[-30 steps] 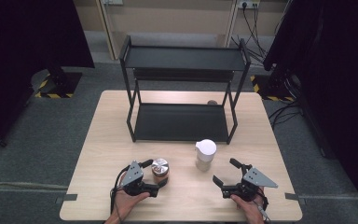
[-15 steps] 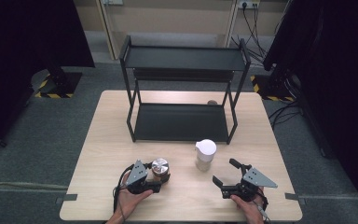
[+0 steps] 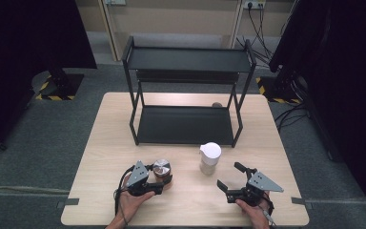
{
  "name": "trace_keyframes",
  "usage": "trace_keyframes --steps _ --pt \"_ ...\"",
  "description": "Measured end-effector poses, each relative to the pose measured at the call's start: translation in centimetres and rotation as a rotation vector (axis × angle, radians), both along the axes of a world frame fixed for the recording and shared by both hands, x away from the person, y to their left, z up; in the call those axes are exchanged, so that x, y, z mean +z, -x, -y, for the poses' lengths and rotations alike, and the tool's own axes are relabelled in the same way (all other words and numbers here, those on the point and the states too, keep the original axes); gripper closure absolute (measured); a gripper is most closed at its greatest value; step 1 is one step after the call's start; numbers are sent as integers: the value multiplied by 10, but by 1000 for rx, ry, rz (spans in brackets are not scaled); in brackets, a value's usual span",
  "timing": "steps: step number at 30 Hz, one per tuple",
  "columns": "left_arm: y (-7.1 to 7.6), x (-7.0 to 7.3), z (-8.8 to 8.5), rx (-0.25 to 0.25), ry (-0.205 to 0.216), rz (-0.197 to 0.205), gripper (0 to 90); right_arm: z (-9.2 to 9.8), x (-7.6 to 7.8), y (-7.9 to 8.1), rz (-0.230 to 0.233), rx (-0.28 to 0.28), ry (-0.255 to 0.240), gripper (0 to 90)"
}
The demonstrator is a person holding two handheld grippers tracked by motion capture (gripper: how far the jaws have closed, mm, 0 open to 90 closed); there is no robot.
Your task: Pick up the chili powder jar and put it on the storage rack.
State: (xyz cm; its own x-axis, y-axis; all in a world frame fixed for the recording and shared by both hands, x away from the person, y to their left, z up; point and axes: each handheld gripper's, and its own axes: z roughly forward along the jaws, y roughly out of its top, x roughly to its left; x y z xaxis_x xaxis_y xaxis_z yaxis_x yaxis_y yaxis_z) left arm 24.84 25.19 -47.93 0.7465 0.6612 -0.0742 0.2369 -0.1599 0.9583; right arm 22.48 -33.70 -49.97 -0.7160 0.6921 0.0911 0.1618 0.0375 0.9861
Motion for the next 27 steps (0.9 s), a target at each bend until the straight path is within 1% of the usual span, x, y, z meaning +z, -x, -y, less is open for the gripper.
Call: trace_keyframes --steps 6,11,16,19,24,27 --pt "-1 9 0 -2 -5 14 306 0 0 0 -1 2 -1 4" --pt "-5 21 -3 -2 -4 8 306 0 0 0 -3 3 -4 4" --pt "-11 37 -12 -11 4 11 306 0 -1 -1 -3 4 -3 4" --pt "-13 45 -17 -15 19 23 306 0 -1 -1 -4 4 -3 4" --pt "-17 63 -21 -12 13 44 307 0 -1 -1 -3 5 -3 4" --pt "-20 72 -23 -15 23 53 307 0 -1 -1 -5 5 -5 4"
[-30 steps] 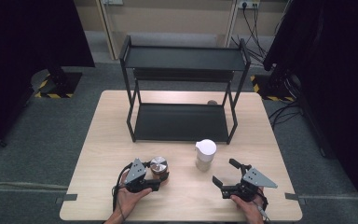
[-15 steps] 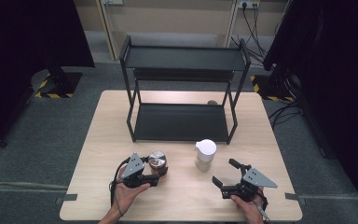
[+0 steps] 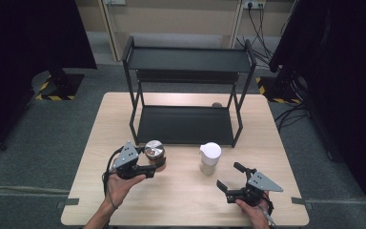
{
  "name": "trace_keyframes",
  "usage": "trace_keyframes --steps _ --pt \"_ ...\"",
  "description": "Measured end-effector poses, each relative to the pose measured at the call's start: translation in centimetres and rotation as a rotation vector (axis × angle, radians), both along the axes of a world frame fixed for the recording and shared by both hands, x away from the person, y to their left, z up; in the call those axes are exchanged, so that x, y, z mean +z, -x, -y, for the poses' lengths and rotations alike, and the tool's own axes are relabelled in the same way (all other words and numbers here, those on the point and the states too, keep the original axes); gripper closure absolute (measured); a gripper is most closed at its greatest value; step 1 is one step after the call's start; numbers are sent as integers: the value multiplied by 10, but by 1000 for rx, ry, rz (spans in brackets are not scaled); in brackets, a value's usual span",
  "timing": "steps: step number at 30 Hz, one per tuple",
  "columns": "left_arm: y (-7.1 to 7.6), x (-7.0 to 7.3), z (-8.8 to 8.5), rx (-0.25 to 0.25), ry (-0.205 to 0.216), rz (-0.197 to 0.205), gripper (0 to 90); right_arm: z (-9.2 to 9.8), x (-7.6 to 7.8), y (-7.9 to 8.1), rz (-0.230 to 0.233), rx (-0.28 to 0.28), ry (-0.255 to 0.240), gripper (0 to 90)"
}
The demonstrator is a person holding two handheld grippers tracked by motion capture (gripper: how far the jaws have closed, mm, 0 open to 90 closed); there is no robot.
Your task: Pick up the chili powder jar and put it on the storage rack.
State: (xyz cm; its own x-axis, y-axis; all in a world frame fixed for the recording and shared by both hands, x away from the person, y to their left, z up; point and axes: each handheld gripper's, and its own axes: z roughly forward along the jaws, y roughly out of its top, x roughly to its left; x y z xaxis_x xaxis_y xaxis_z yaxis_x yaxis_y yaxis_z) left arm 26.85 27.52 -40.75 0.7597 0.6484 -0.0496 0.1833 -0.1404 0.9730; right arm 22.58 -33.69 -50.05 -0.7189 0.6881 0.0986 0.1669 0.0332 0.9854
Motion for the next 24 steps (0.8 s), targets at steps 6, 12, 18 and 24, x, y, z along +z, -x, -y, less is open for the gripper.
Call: trace_keyframes --steps 6,12,18,24 --pt "-7 17 1 0 -9 8 306 0 0 0 2 0 0 4" --pt "-19 35 1 6 2 -3 307 0 0 0 -1 1 2 4" --pt "-31 62 1 20 2 3 307 0 0 0 0 2 -1 4" --pt "-39 85 5 35 -22 19 307 0 0 0 0 3 0 4"
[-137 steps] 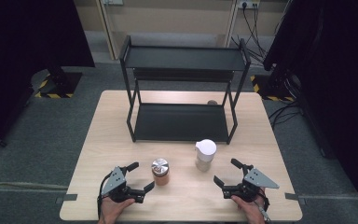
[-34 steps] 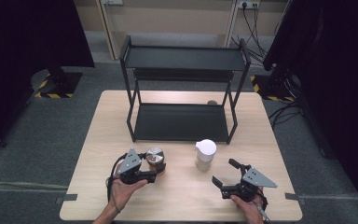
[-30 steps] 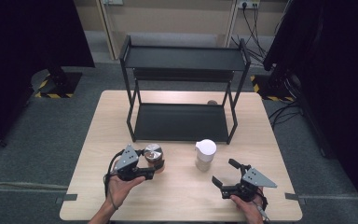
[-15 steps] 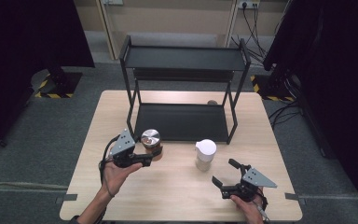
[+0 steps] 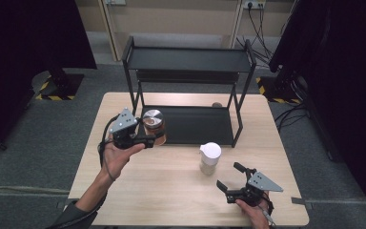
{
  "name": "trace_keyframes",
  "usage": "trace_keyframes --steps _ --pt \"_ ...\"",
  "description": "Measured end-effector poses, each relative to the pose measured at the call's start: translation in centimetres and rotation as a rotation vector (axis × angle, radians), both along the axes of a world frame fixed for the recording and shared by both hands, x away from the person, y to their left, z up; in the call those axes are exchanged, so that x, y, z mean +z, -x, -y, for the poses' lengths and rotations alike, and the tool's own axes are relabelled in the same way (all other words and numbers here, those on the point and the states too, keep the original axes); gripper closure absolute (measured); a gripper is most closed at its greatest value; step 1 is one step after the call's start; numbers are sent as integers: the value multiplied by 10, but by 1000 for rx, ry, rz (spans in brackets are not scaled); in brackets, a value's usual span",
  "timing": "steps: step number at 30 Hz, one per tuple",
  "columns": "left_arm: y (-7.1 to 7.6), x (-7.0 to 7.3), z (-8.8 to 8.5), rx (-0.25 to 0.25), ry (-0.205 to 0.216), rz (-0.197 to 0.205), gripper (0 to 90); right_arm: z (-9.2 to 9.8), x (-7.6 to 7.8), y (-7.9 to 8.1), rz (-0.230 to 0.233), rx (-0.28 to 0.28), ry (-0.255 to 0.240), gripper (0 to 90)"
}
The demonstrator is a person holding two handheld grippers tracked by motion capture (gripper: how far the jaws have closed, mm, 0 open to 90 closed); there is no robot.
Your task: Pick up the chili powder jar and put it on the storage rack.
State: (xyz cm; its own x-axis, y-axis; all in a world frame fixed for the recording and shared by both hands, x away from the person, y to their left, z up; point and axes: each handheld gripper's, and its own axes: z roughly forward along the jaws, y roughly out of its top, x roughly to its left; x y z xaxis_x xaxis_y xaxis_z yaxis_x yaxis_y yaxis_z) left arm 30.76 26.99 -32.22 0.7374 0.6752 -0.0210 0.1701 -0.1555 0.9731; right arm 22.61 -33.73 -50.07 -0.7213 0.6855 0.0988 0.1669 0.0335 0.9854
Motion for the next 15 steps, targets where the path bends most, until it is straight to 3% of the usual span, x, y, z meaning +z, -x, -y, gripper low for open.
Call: trace_keyframes --steps 6,15 --pt "-9 25 8 12 -20 12 307 0 0 0 -1 1 -1 4" --pt "-22 48 19 5 -10 2 307 0 0 0 0 3 0 4"
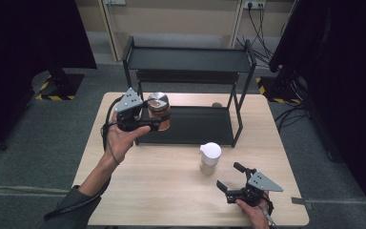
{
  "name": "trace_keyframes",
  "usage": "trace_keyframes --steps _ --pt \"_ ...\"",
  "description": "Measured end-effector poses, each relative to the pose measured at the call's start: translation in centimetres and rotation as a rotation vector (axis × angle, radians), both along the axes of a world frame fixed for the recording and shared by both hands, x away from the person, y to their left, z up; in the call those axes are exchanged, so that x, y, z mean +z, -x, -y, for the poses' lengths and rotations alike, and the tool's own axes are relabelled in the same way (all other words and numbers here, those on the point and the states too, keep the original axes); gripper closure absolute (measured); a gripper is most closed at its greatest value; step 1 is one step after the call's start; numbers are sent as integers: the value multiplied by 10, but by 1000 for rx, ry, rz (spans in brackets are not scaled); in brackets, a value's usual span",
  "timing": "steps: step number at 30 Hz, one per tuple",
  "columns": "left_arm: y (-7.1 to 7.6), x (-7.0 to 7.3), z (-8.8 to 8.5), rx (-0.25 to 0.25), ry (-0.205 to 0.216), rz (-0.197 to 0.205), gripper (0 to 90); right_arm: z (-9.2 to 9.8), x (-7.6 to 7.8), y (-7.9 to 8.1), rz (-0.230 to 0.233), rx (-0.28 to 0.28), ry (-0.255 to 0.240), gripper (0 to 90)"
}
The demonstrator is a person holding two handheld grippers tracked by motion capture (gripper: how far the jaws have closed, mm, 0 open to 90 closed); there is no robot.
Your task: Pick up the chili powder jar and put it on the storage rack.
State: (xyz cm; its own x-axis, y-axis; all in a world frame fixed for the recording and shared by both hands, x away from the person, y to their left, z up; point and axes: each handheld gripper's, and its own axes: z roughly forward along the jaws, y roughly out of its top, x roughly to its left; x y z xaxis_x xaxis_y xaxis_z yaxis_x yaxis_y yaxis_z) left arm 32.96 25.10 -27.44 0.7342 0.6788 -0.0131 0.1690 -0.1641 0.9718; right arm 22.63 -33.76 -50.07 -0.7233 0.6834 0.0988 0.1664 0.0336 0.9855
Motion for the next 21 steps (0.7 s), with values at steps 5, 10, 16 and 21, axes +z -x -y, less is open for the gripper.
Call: trace_keyframes --steps 5,10,16,21 --pt "-5 14 6 9 4 6 307 0 0 0 -1 1 -1 4" --pt "-11 30 14 27 -15 5 307 0 0 0 -3 1 -1 4" --pt "-17 46 16 59 4 17 307 0 0 0 -3 2 -4 4" --pt "-20 62 18 72 -6 25 307 0 0 0 -6 3 -6 4"
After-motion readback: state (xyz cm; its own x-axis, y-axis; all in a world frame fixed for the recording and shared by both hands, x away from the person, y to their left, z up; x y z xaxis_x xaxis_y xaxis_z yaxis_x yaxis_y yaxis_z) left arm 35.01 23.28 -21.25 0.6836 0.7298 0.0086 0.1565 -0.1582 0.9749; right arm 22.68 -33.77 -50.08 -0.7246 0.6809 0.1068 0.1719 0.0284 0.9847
